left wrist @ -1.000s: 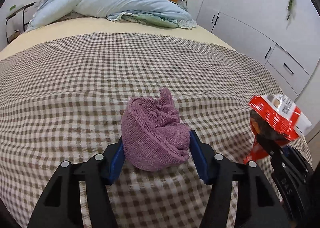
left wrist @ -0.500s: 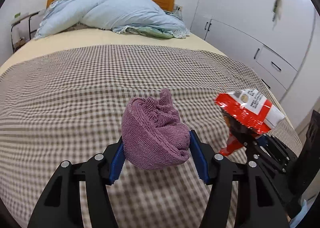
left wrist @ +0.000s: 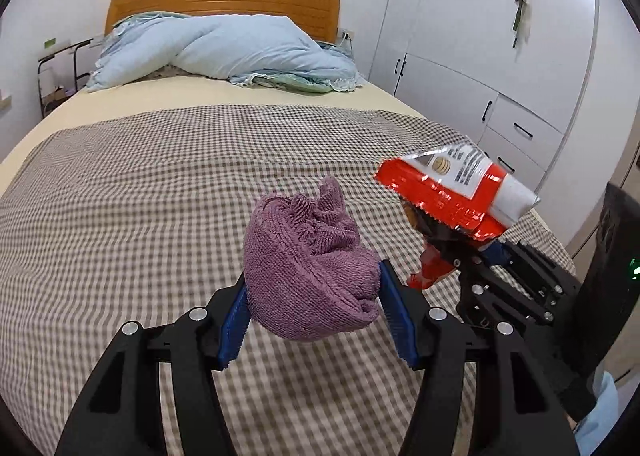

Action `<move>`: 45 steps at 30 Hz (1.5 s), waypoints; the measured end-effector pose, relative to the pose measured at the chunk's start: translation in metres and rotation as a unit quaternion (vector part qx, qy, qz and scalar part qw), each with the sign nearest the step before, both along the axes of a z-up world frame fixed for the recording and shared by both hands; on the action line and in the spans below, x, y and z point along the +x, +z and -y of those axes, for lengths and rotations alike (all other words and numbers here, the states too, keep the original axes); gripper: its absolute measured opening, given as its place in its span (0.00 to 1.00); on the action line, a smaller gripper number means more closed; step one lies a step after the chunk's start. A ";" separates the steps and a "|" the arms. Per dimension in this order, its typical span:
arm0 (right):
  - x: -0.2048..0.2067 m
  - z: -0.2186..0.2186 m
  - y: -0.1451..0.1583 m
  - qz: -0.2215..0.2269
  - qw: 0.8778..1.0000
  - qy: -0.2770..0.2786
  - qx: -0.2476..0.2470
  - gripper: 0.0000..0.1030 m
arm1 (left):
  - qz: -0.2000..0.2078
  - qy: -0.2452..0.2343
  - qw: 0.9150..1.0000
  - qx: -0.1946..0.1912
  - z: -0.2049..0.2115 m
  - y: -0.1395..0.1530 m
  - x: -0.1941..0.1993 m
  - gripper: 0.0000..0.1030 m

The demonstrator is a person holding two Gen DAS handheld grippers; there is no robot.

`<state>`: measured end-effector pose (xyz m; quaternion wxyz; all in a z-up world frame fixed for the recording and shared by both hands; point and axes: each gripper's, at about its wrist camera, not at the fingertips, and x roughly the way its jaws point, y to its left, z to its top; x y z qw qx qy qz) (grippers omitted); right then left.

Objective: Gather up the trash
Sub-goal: 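Carry the purple cloth with the left tool while the right tool carries the snack bag to the wastebasket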

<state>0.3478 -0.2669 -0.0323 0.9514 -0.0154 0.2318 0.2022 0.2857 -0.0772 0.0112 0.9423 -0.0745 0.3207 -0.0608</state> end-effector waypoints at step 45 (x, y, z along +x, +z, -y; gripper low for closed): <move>-0.204 0.036 -0.048 -0.040 0.998 0.055 0.002 0.22 | -0.030 -0.050 0.996 -0.062 -0.006 -0.065 -0.209 0.56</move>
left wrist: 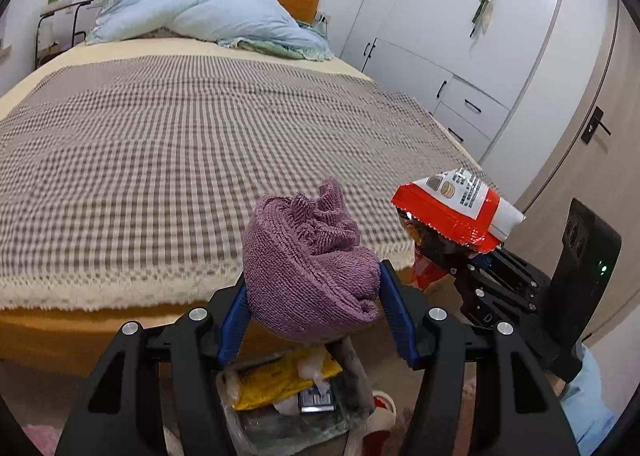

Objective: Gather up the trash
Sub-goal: 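Carry the purple cloth with the left tool while the right tool carries the snack bag to the wastebasket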

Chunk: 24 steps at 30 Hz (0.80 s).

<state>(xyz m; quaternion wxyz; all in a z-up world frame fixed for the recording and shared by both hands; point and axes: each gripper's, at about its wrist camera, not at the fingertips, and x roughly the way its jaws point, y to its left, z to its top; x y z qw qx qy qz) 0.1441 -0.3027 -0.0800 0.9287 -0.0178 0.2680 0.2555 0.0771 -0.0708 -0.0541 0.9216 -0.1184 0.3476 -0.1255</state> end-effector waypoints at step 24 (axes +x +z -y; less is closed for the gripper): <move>-0.044 -0.016 -0.099 -0.148 0.986 0.011 -0.081 0.22 | -0.153 -0.044 0.987 -0.002 0.002 -0.136 -0.016 0.56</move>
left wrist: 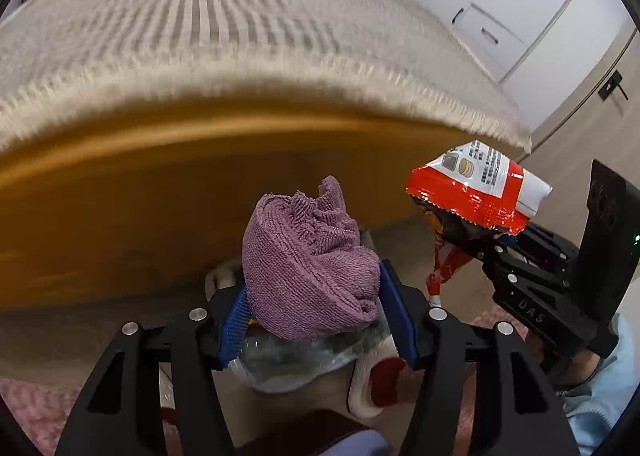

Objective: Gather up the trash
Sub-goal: 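Carry the purple cloth with the left tool while the right tool carries the snack bag to the wastebasket, then open the left tool while the right tool opens, dropping cloth and snack bag into the basket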

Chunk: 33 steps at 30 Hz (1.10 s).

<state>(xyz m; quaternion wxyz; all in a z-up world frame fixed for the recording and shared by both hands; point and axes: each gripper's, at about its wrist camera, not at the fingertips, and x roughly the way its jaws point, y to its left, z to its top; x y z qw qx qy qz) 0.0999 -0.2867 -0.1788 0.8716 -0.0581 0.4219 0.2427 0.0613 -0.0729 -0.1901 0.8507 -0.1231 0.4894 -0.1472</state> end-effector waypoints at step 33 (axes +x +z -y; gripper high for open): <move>0.028 -0.007 -0.196 -0.291 0.949 -0.061 -0.109 0.22 | -0.205 -0.078 0.972 0.085 0.054 -0.185 0.033 0.56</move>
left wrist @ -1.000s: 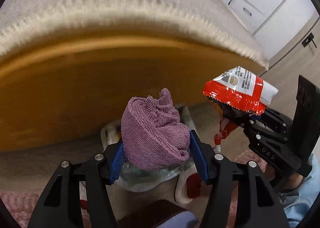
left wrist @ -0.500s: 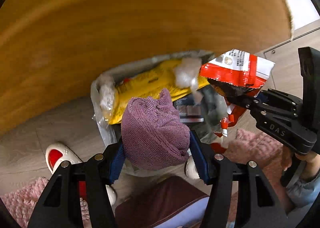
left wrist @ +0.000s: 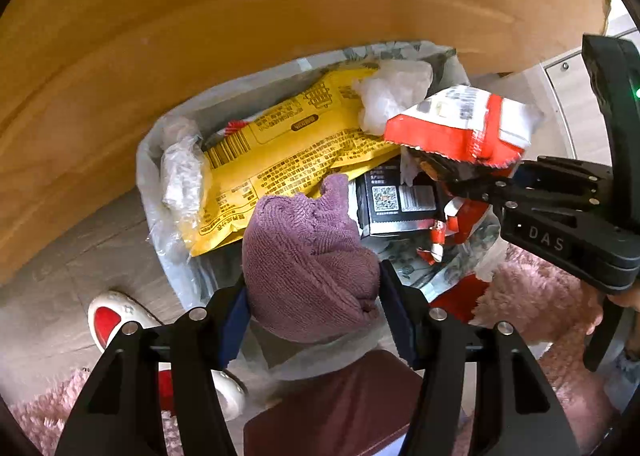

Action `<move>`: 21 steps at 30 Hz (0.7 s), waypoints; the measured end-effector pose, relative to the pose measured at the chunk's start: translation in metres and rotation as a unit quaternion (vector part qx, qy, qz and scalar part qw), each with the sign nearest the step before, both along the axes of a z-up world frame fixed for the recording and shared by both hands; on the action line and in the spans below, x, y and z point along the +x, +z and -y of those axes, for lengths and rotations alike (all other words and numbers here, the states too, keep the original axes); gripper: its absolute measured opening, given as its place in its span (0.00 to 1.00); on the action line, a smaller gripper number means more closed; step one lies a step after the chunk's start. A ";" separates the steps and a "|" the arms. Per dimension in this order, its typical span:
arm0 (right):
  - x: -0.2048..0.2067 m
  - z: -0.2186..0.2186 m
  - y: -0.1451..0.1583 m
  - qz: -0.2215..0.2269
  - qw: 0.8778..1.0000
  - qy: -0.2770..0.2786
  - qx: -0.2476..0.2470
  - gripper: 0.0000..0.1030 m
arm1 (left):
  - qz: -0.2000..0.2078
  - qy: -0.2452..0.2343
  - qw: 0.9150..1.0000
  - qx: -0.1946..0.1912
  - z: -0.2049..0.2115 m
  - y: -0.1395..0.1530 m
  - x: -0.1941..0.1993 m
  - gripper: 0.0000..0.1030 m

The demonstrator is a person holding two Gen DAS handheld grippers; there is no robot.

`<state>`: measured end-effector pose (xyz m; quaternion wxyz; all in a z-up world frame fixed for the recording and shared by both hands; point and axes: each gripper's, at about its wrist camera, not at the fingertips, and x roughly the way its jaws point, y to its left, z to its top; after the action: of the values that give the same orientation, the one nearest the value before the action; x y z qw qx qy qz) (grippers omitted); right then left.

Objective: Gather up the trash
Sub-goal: 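Open the left tool while the right tool opens, dropping cloth and snack bag into the basket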

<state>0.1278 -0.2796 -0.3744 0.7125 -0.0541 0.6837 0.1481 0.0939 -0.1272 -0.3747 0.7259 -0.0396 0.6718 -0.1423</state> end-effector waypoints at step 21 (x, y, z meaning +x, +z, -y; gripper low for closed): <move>0.008 -0.007 -0.010 -0.010 1.000 0.002 0.002 0.27 | -0.006 -0.007 1.000 0.024 0.021 -0.030 -0.006 0.62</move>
<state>0.1357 -0.2723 -0.3840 0.7052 -0.0525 0.6908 0.1509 0.0878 -0.1480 -0.4045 0.7217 -0.0182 0.6795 -0.1308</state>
